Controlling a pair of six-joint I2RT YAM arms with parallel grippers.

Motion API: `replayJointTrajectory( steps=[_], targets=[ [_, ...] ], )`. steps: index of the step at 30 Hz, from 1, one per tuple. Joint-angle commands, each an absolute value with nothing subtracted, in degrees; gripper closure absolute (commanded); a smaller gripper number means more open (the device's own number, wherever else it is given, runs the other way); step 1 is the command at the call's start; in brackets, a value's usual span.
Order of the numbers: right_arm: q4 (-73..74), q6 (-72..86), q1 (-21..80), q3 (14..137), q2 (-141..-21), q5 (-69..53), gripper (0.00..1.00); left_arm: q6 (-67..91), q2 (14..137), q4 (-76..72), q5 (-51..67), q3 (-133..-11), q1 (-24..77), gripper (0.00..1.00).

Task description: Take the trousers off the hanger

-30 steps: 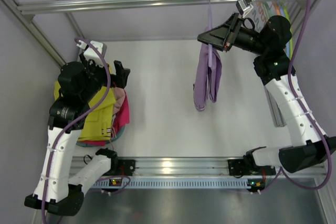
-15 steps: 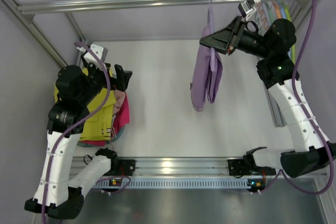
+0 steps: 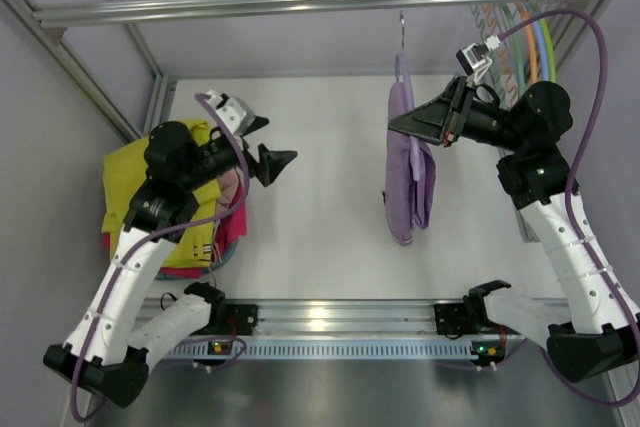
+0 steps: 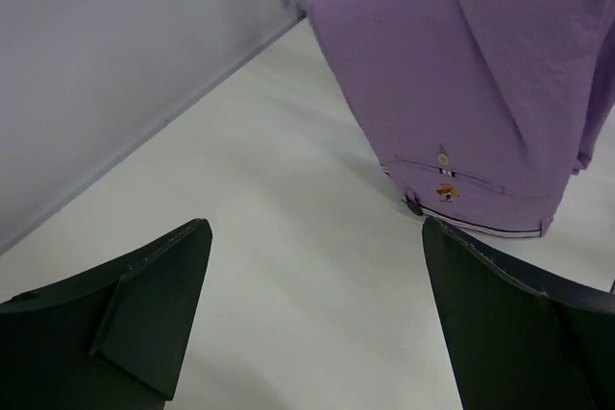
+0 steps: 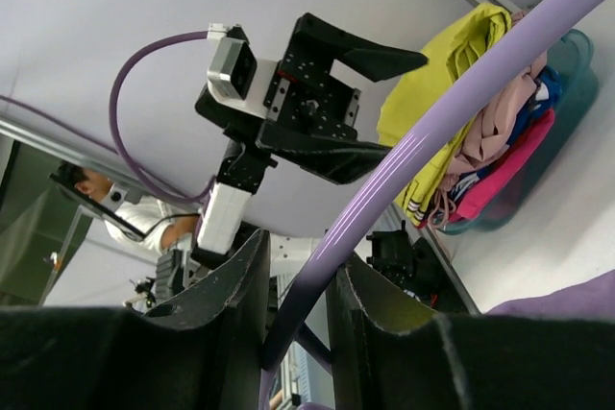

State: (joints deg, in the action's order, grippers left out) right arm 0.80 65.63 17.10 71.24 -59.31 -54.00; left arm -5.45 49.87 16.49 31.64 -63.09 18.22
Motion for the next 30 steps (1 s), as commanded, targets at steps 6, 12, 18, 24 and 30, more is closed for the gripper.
replayJointTrajectory(
  steps=[6, 12, 18, 24, 30],
  targets=[
    [-10.99, 63.11, 17.49, 74.79, -55.64, -54.49, 1.00, -12.57, 56.86, -2.00, 16.03, -61.00, 38.66, 0.03],
    [-11.60, 63.63, 17.58, 75.23, -55.55, -52.47, 1.00, -15.55, 60.81, -10.19, 3.62, -58.98, 54.65, 0.02],
    [-12.13, 64.60, 17.75, 74.97, -54.76, -52.21, 1.00, -14.68, 66.25, -16.26, -5.79, -58.45, 63.98, 0.02],
    [-11.87, 65.13, 18.10, 75.15, -53.70, -52.64, 1.00, -13.01, 72.85, -18.01, -15.98, -60.03, 65.65, 0.04],
    [-10.64, 65.04, 18.19, 74.18, -51.33, -51.77, 1.00, -10.82, 74.27, -21.71, -15.40, -58.63, 65.57, 0.03]
  ],
)
